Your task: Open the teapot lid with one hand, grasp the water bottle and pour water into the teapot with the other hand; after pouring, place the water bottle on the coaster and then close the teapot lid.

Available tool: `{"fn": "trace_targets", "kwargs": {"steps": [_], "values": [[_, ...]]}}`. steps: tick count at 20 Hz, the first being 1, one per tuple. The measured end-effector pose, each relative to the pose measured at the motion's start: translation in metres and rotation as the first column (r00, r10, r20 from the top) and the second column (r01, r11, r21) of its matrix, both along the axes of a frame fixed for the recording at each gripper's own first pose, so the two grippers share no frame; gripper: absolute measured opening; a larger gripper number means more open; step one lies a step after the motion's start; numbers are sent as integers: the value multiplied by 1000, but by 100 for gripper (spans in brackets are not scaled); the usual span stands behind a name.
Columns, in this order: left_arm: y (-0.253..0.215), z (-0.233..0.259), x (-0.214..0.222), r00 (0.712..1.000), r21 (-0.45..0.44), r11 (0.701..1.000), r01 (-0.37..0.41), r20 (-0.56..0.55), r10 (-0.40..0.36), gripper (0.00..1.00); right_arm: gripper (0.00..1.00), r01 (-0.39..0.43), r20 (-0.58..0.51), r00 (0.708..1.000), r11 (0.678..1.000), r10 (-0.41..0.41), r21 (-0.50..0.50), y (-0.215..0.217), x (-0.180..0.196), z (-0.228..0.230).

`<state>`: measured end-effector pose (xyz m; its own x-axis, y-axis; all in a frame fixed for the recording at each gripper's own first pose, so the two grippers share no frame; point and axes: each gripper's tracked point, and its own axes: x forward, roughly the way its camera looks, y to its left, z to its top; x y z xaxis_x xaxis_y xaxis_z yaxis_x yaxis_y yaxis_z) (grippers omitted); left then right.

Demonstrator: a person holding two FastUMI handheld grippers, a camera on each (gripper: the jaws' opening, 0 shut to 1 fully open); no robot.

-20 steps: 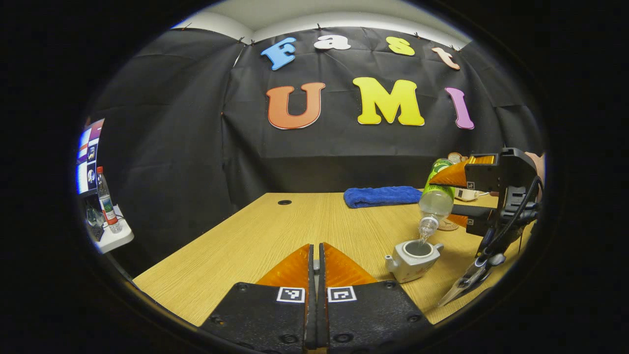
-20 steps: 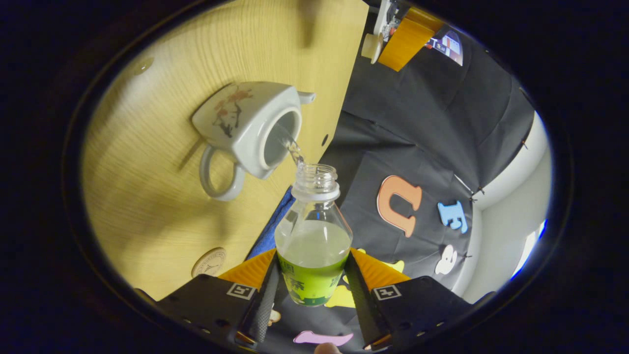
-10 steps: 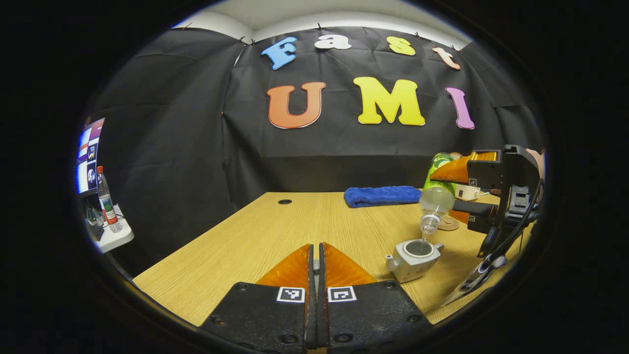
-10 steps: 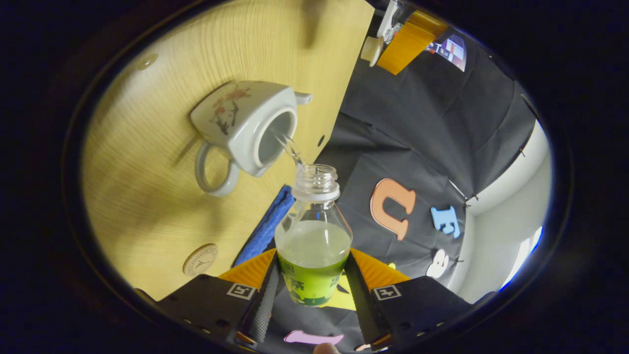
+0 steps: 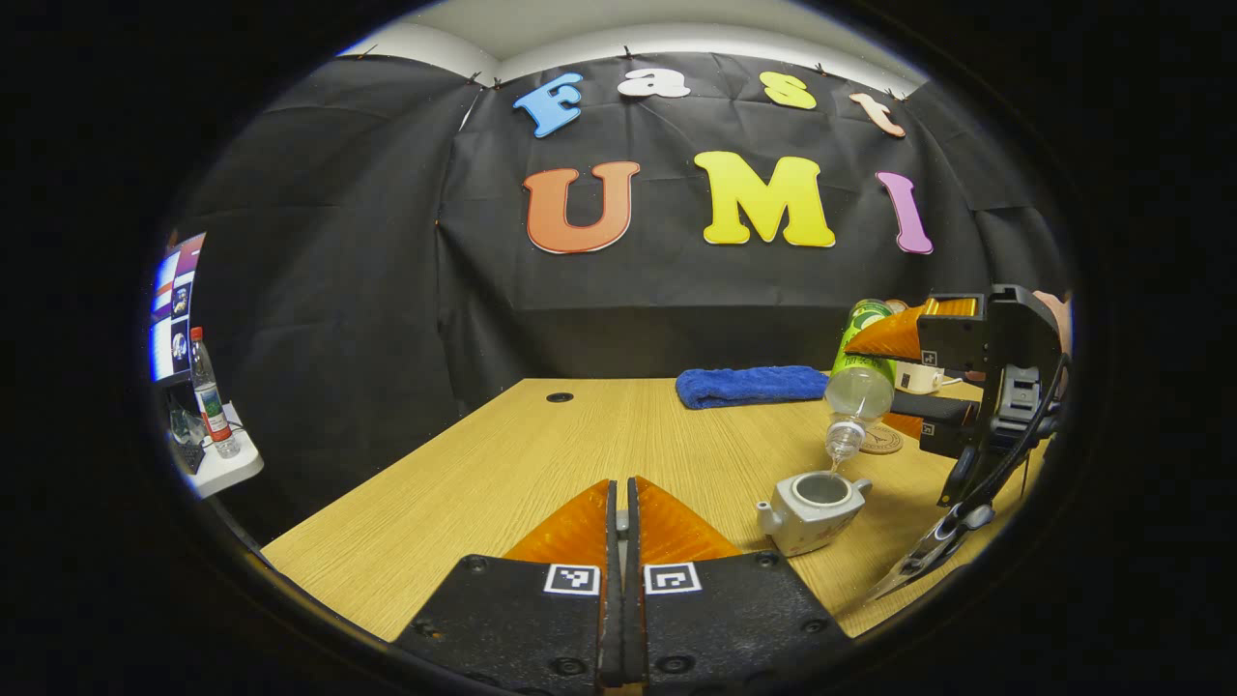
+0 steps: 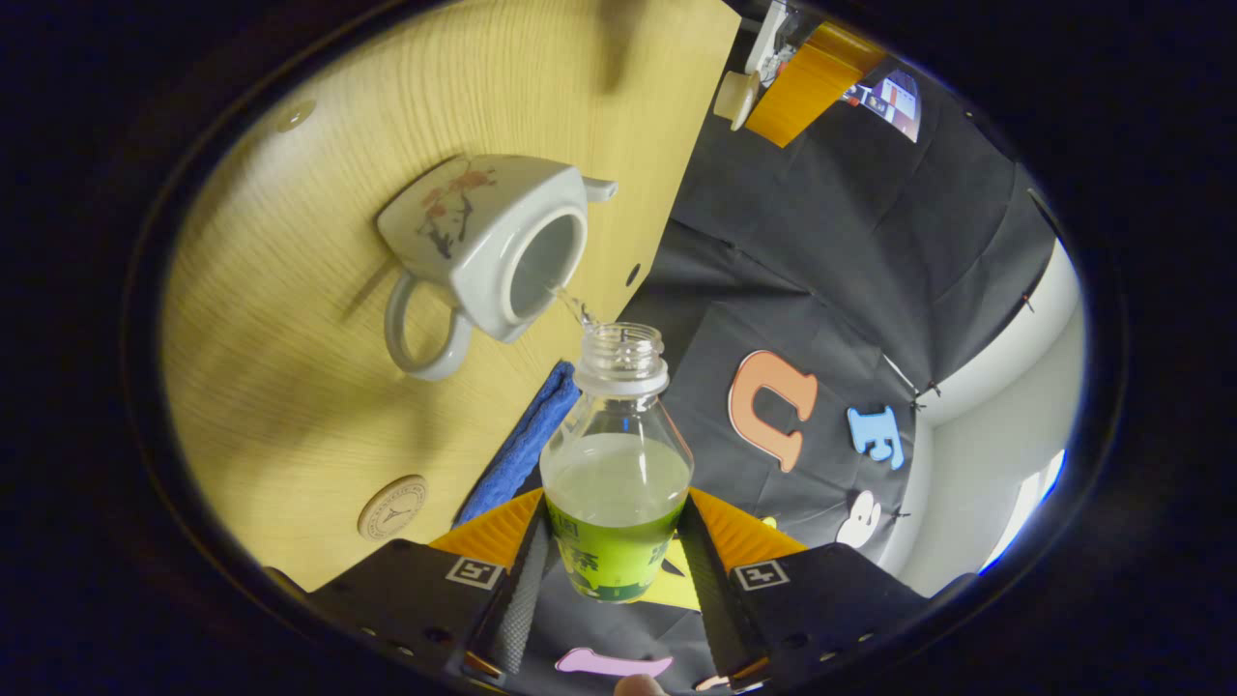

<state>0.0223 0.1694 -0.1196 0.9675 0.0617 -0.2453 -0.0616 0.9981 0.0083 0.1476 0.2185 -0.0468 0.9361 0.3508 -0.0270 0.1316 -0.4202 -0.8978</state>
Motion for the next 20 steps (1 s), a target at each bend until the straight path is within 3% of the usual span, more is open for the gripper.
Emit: {"fn": "trace_targets", "kwargs": {"steps": [7, 10, 12, 16, 20], "values": [[1, 1, -1, 1000, 1, 1000, -5, 2, 5, 3, 72, -14, -13, 1000, 999, 15, 31, 2, 0, -1], [9, 5, -1, 999, -11, 999, -31, 19, 31, 3, 73, 68, -234, 972, 981, -24, 183, -6, 1, -32], [11, 7, 0, 999, -17, 999, -43, 27, 44, 3, 73, 117, -309, 951, 954, -27, 277, -10, -7, -35], [7, 11, -1, 999, -10, 999, -41, 35, 42, 3, 71, 245, -484, 874, 812, 51, 529, -10, -13, -32], [-6, 20, 0, 998, 0, 1000, -20, 54, 20, 3, 72, 385, -560, 813, 576, 158, 721, -25, -7, -5]]}}
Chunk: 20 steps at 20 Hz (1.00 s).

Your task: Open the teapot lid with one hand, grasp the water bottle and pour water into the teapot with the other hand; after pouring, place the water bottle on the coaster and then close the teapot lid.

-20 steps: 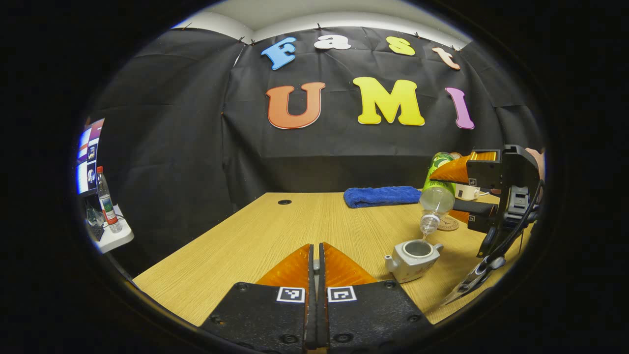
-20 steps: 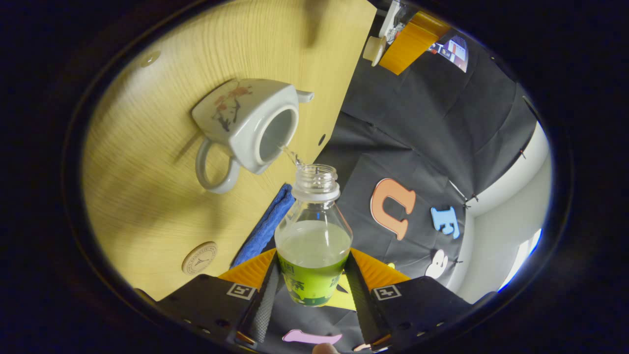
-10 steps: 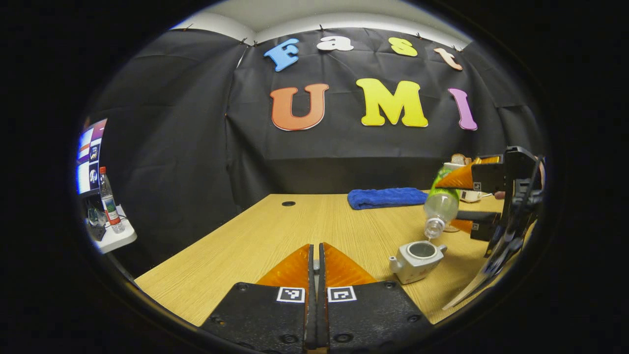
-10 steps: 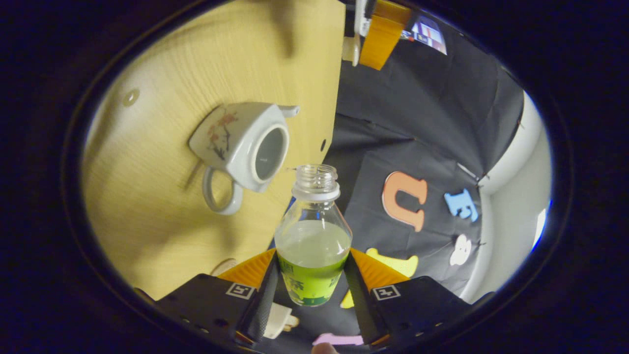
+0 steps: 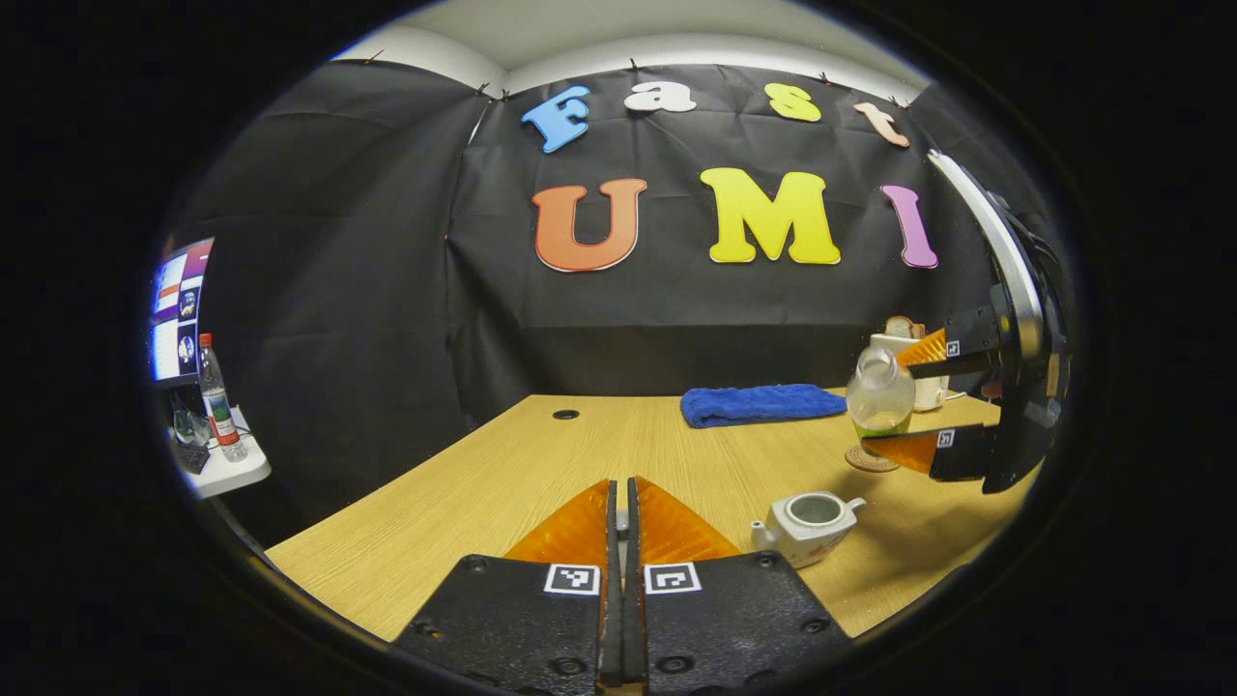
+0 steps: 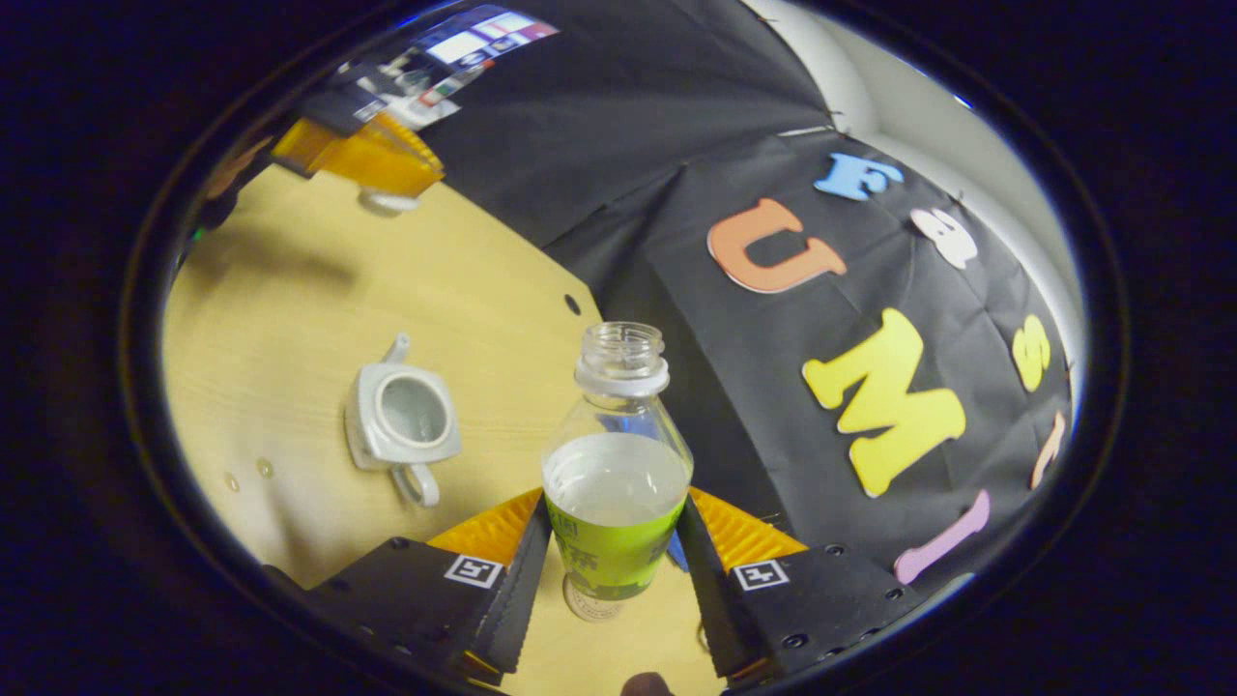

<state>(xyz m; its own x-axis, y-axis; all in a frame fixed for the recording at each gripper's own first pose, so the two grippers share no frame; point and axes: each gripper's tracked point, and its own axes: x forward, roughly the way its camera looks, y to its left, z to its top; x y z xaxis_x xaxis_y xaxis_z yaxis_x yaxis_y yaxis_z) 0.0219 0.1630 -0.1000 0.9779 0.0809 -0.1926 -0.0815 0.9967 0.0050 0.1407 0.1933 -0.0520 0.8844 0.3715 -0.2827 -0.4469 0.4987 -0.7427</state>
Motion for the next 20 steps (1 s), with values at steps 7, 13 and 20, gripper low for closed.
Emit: {"fn": "trace_targets", "kwargs": {"steps": [7, 13, 20], "values": [[-36, 18, -1, 998, -2, 998, 60, 18, -60, 3, 71, 187, -161, 979, 870, -125, 457, -60, 47, 47], [-62, 37, -4, 992, 27, 993, 113, 56, -114, 3, 72, 405, -393, 901, 673, -181, 619, -98, 107, -1], [-55, 28, -3, 995, 33, 995, 93, 37, -94, 3, 72, 482, -466, 858, 650, -215, 588, -101, 114, -31]]}}
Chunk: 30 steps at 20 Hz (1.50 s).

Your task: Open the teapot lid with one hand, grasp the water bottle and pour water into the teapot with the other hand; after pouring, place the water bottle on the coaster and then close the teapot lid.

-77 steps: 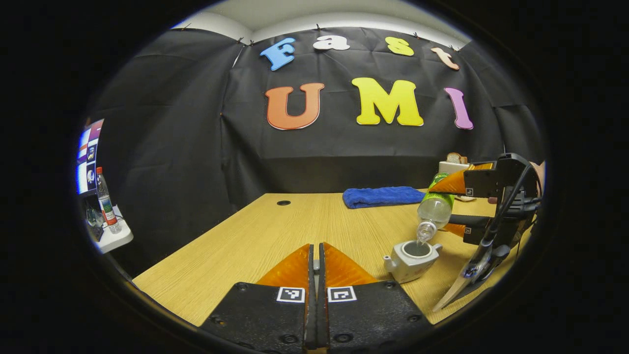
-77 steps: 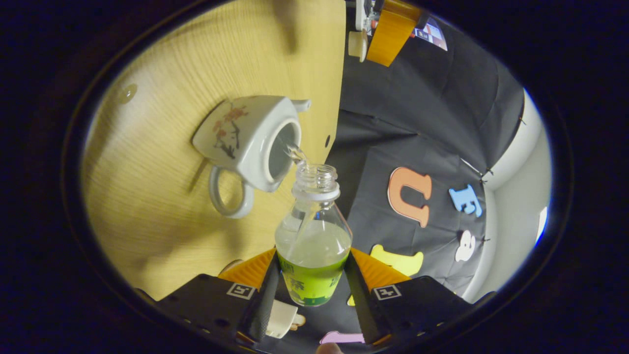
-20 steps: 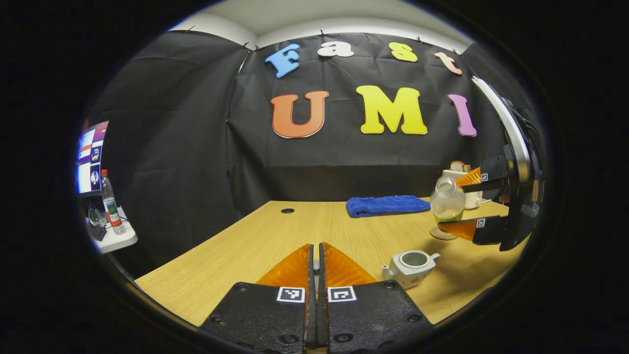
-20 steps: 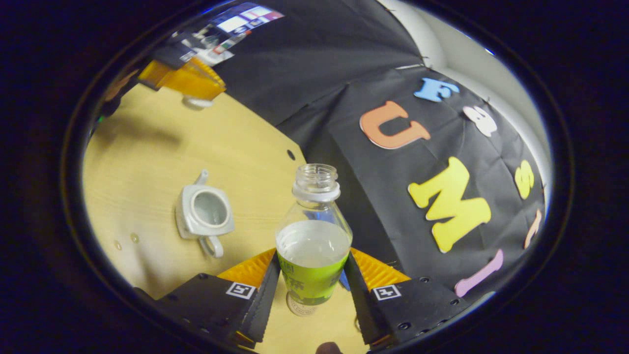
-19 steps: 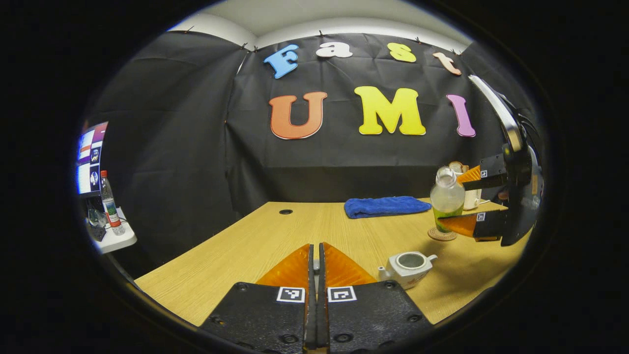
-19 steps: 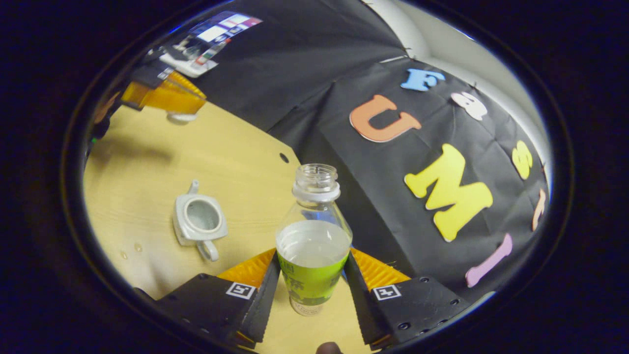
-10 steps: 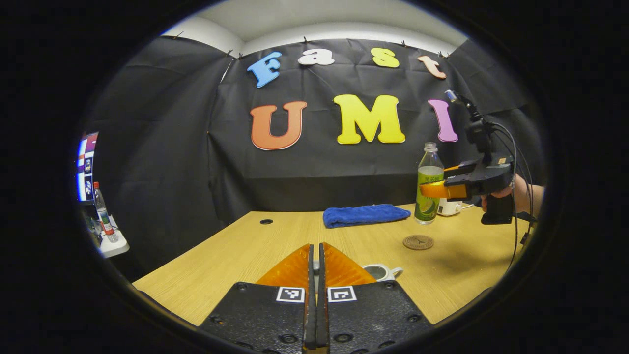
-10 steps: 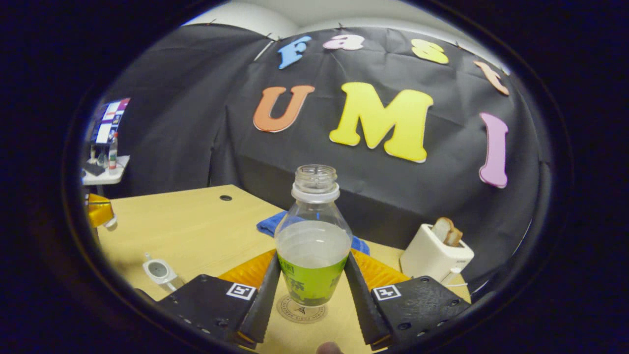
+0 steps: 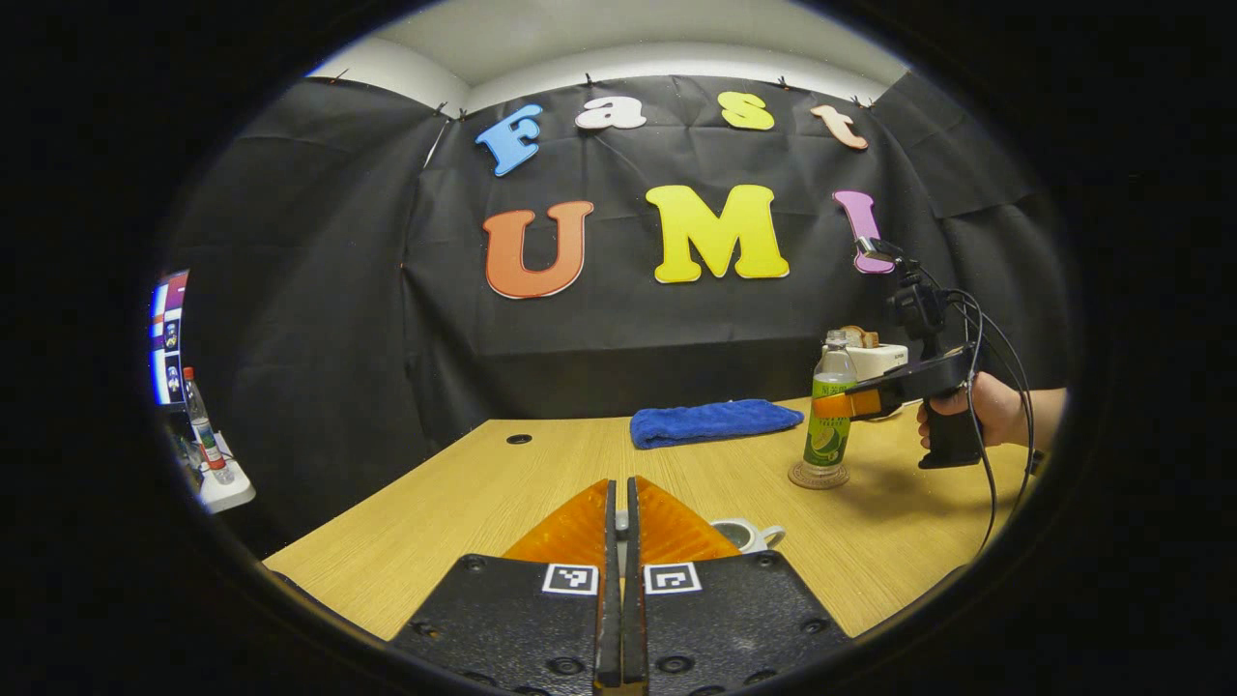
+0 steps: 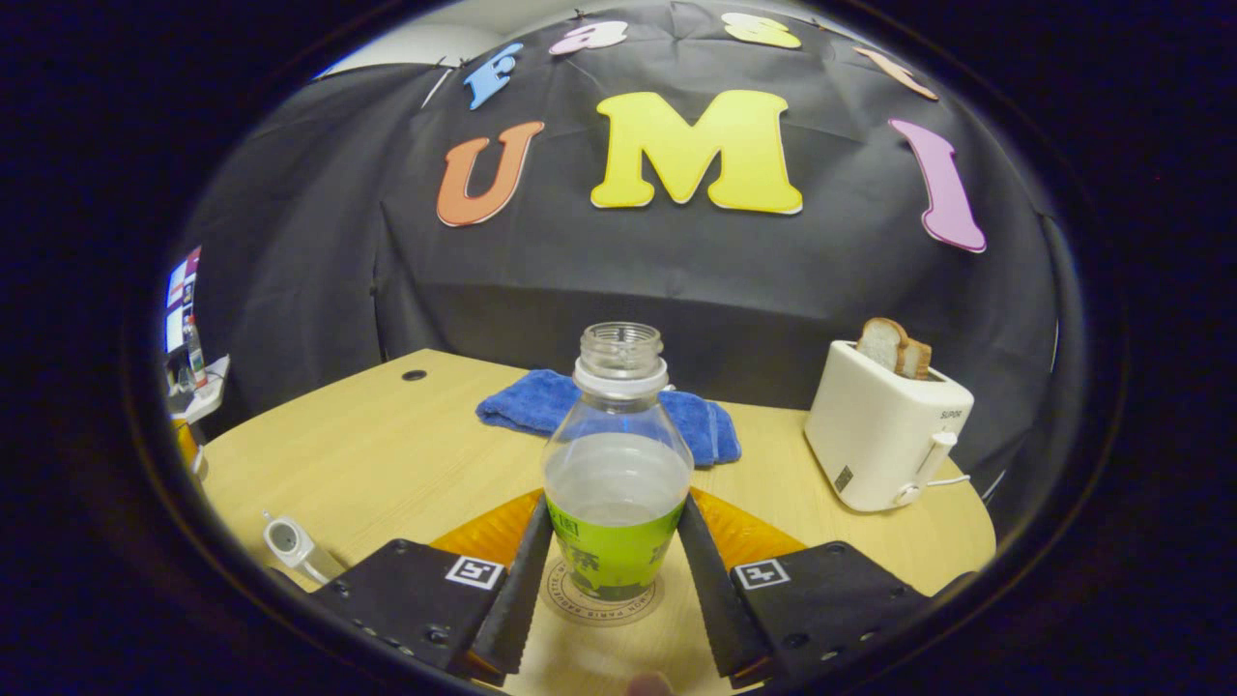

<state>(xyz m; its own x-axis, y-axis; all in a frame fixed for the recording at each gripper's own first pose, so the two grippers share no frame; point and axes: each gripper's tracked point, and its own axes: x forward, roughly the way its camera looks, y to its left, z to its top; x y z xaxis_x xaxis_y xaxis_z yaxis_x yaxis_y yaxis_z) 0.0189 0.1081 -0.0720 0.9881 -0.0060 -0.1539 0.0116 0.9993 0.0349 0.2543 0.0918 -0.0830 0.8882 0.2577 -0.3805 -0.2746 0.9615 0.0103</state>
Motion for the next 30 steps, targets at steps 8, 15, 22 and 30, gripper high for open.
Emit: {"fn": "trace_targets", "kwargs": {"steps": [8, 15, 22, 30], "values": [[-3, -6, 3, 1000, -8, 1000, 0, -13, 0, 4, 98, 6, -14, 1000, 1000, -6, -3, 0, -10, -6], [-25, -11, 8, 999, -12, 999, 29, -18, -30, 3, 97, 69, 5, 998, 997, -69, -32, -58, -79, -26], [-57, -35, 32, 999, -85, 996, -4, -44, 0, 4, 99, 106, 189, 977, 994, -97, -38, -89, -166, -5], [-65, -47, 52, 998, -66, 998, -20, -63, 16, 4, 95, 111, 237, 966, 994, -103, -21, -91, -177, 1]]}}
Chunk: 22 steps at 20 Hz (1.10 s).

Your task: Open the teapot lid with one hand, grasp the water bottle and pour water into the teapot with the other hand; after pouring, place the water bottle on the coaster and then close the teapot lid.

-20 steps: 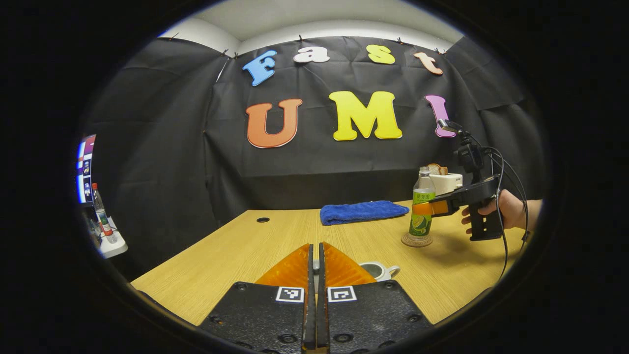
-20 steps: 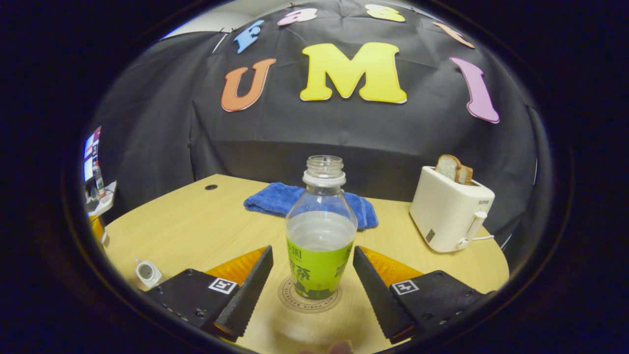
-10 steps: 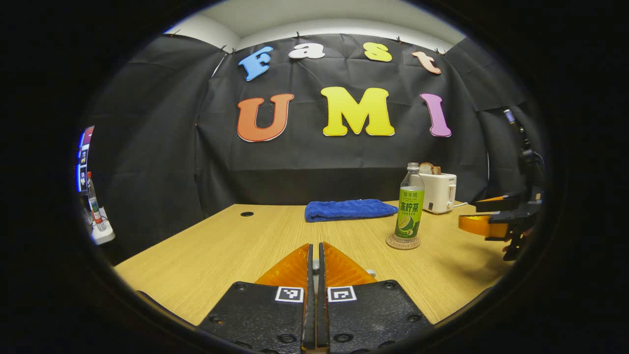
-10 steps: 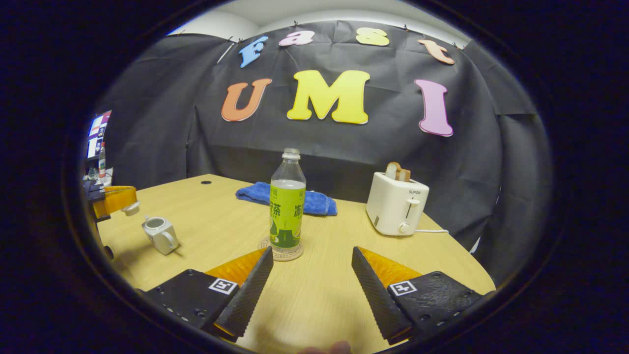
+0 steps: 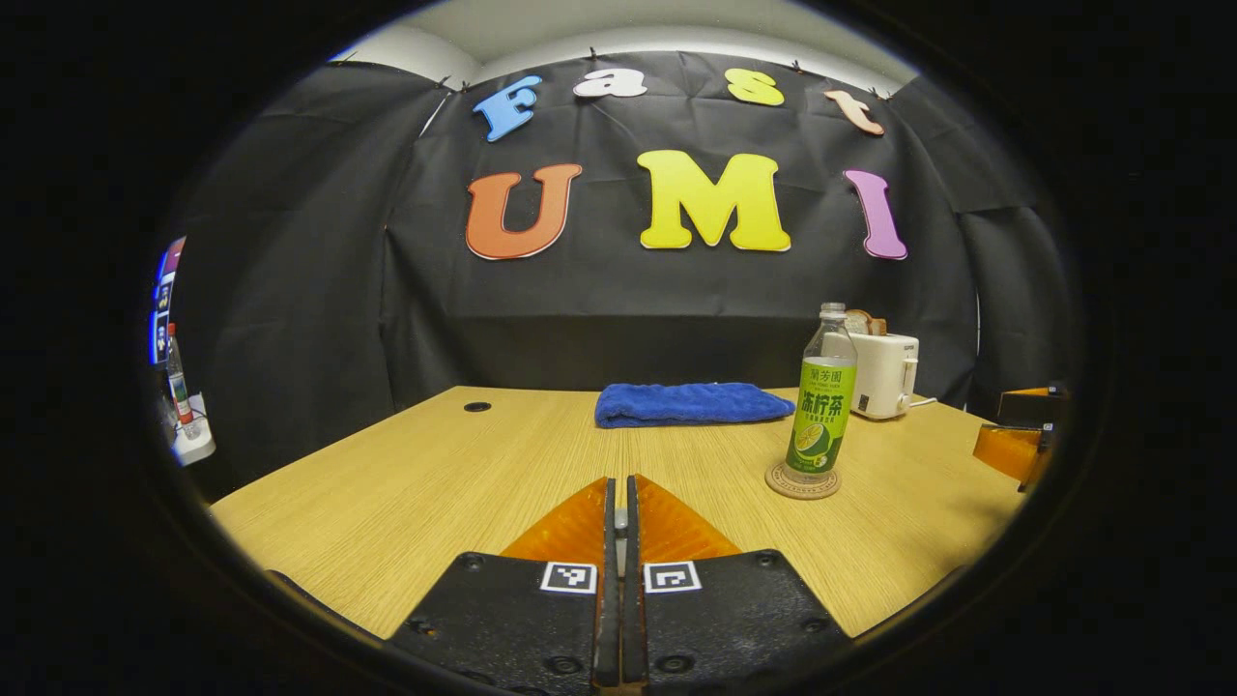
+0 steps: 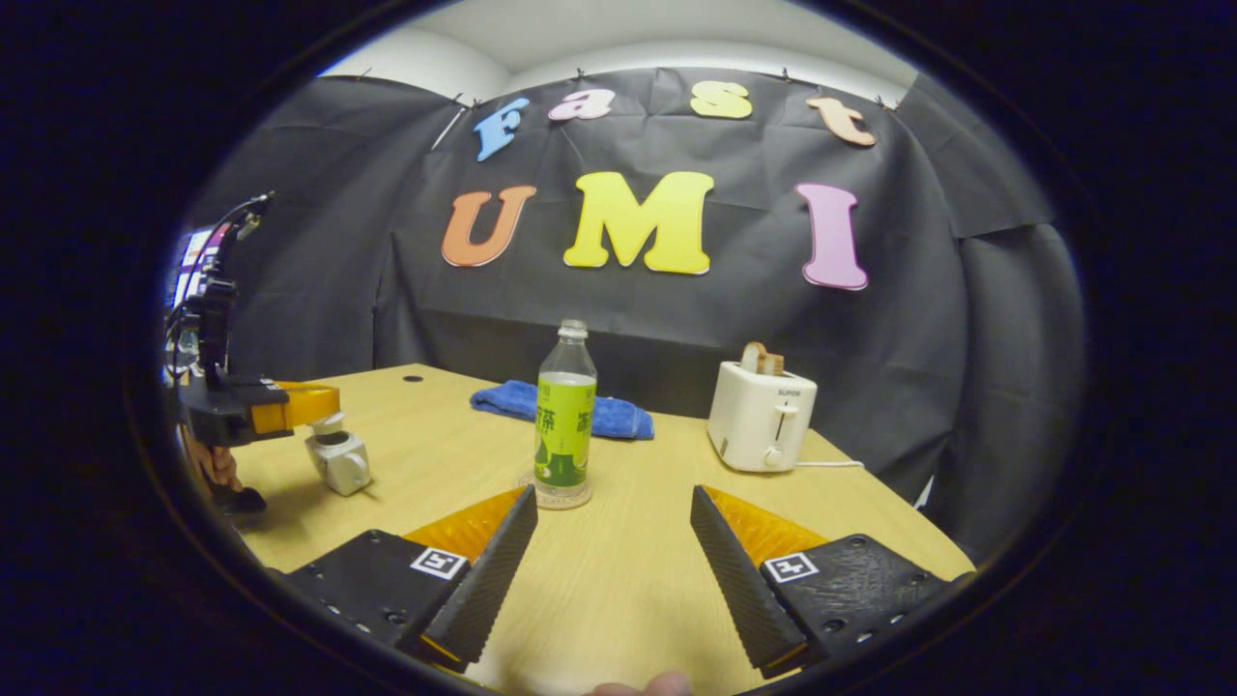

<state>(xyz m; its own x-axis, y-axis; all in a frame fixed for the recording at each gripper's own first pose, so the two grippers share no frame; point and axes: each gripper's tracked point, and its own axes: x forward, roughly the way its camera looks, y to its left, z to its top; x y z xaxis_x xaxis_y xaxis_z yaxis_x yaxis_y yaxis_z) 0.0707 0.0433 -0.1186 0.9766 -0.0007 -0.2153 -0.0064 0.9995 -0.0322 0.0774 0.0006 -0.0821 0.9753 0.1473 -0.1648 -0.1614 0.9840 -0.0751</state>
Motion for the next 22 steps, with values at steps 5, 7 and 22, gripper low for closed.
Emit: {"fn": "trace_targets", "kwargs": {"steps": [5, 7, 22], "values": [[-7, -5, 5, 1000, 14, 1000, 10, -9, -10, 4, 95, 4, 17, 1000, 1000, -4, -20, 0, -2, 3], [-7, -7, 5, 1000, 28, 1000, 9, -9, -9, 4, 95, 3, 18, 1000, 1000, -2, -22, -1, -4, 3], [-5, -13, -2, 999, 19, 1000, -22, -31, 23, 12, 95, -6, 20, 1000, 1000, 5, 8, -1, -9, -1]]}}
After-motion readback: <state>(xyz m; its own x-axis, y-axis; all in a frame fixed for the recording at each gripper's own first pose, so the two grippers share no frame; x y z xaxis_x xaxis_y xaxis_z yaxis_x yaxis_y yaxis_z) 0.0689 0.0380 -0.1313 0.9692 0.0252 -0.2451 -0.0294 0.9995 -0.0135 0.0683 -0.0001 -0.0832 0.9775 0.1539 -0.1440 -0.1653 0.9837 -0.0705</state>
